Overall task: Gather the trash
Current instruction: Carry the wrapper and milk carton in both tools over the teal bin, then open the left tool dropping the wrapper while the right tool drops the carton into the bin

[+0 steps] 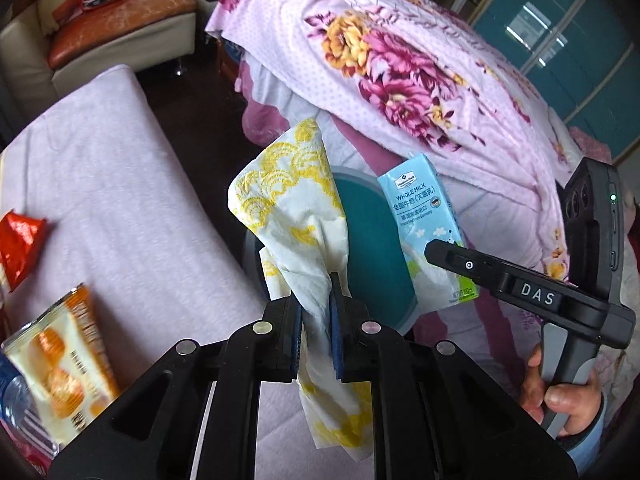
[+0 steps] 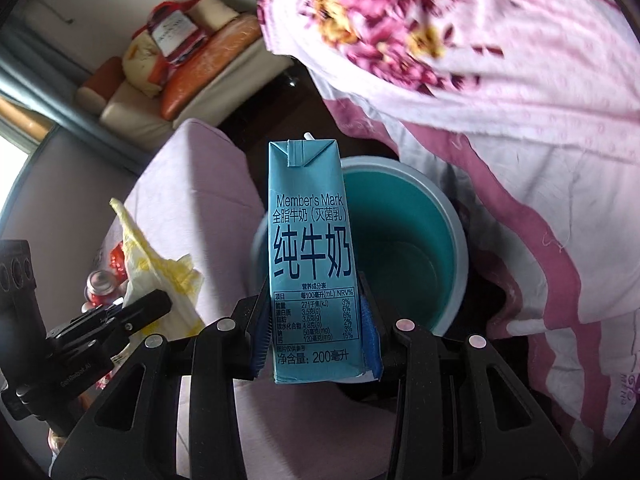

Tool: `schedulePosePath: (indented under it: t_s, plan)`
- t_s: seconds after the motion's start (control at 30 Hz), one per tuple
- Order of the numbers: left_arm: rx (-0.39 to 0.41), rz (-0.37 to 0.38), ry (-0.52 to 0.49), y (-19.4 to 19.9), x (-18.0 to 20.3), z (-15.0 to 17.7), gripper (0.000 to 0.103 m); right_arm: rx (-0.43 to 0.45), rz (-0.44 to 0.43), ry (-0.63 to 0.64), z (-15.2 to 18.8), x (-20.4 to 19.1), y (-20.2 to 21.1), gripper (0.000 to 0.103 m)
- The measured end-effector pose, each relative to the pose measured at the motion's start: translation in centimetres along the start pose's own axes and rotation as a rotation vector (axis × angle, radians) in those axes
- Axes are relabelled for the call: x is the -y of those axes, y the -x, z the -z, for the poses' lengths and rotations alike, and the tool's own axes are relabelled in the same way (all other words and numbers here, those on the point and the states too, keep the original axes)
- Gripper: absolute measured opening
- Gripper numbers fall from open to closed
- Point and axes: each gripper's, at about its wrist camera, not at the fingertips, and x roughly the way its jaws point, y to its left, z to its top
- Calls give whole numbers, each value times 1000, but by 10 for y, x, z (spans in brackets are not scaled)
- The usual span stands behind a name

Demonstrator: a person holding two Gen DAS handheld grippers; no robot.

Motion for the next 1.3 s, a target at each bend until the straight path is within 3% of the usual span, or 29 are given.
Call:
schedulePosePath:
  t_s: [0.13, 0.2, 0.27, 0.37, 0.57, 0.9, 1.0, 1.13, 1.3]
  plan:
    - [-49, -12, -3, -27, 4, -4, 15, -14, 10, -21, -3, 16, -7, 36]
    - [-65, -19, 0, -34, 3, -6, 27, -17, 19, -26, -5, 19, -10, 36]
    - [-67, -31, 3, -38, 2, -7, 60, -20, 23, -31, -7, 23, -11, 36]
    - [-37, -66, -11, -32, 3, -7, 75, -21, 20, -35, -9, 27, -13, 36]
    - [-39, -79, 16, -25, -7, -2, 85, -39, 21, -38, -9, 27, -21, 36]
    - [-30, -90, 50, -1, -18, 9, 92, -46, 59, -28, -6, 21, -21, 36]
    - [-26, -88, 53, 7, -21, 13, 93, -48, 62, -26, -5, 18, -20, 50]
    - [-18, -84, 63, 16, -25, 18, 93, -41, 69, -17, -2, 11, -17, 57]
    - [-1, -75, 78, 31, -31, 26, 93, -43, 75, -17, 1, 0, -12, 72]
